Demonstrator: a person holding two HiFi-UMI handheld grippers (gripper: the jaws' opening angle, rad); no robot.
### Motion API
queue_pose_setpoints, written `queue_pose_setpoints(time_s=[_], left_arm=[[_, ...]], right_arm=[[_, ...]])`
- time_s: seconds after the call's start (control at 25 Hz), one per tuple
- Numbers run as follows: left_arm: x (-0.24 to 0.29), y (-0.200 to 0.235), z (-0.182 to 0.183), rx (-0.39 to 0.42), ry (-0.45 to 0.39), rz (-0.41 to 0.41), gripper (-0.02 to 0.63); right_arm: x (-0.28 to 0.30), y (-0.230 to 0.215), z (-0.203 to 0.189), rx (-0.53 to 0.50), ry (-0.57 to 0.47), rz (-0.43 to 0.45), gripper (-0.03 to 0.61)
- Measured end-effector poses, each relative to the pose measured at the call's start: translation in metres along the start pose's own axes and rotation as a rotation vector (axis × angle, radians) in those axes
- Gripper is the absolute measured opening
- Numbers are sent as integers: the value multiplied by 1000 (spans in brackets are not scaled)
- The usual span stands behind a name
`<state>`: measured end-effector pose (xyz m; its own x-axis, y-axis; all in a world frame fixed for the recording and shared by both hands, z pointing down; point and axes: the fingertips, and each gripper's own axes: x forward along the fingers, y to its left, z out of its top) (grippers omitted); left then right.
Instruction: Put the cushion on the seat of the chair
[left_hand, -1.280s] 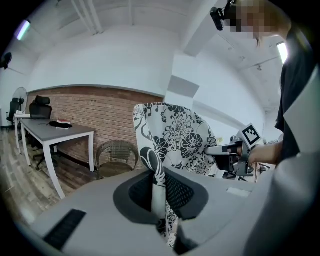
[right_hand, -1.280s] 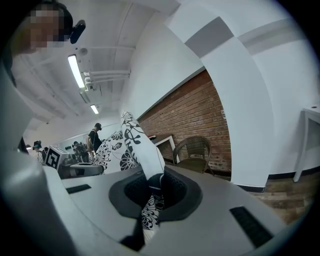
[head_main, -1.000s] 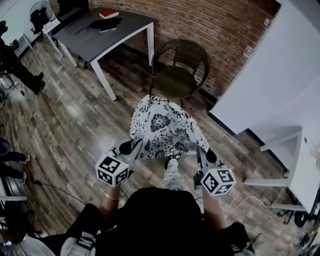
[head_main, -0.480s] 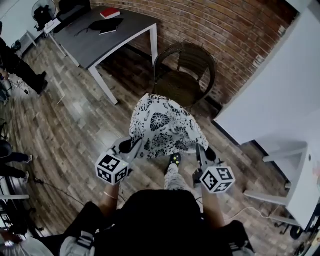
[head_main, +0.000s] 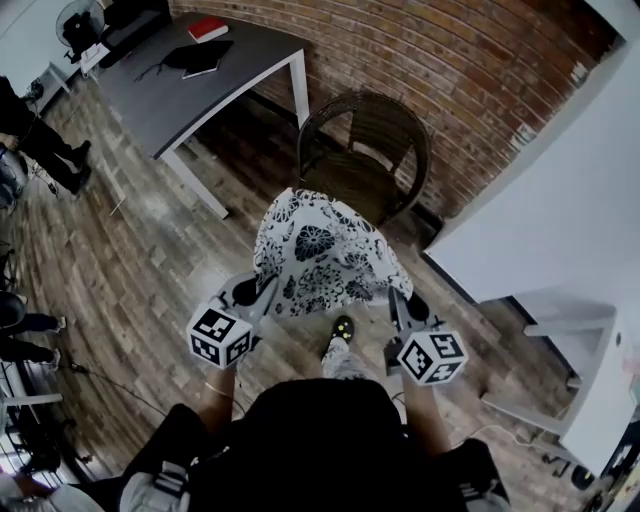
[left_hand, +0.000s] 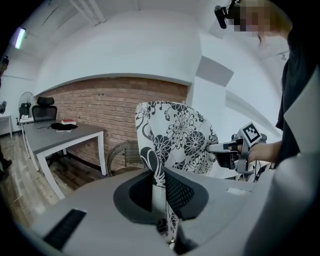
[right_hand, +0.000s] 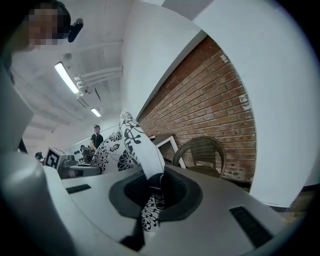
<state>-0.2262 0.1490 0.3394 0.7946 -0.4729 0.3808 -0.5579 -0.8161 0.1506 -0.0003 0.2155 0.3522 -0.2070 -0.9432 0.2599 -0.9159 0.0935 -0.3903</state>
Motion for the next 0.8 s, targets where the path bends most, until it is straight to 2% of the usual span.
queue_pose_setpoints(time_s=[0.32, 0.56, 0.8], left_arm=[[58, 9, 24, 11, 41, 3, 11], [88, 13, 37, 20, 36, 12, 11], [105, 12, 37, 22, 64, -11, 11]], right_arm=[[40, -45, 24, 38, 8, 12, 12], [55, -67, 42, 27, -4, 26, 12], [59, -76, 40, 63, -3, 15, 12]])
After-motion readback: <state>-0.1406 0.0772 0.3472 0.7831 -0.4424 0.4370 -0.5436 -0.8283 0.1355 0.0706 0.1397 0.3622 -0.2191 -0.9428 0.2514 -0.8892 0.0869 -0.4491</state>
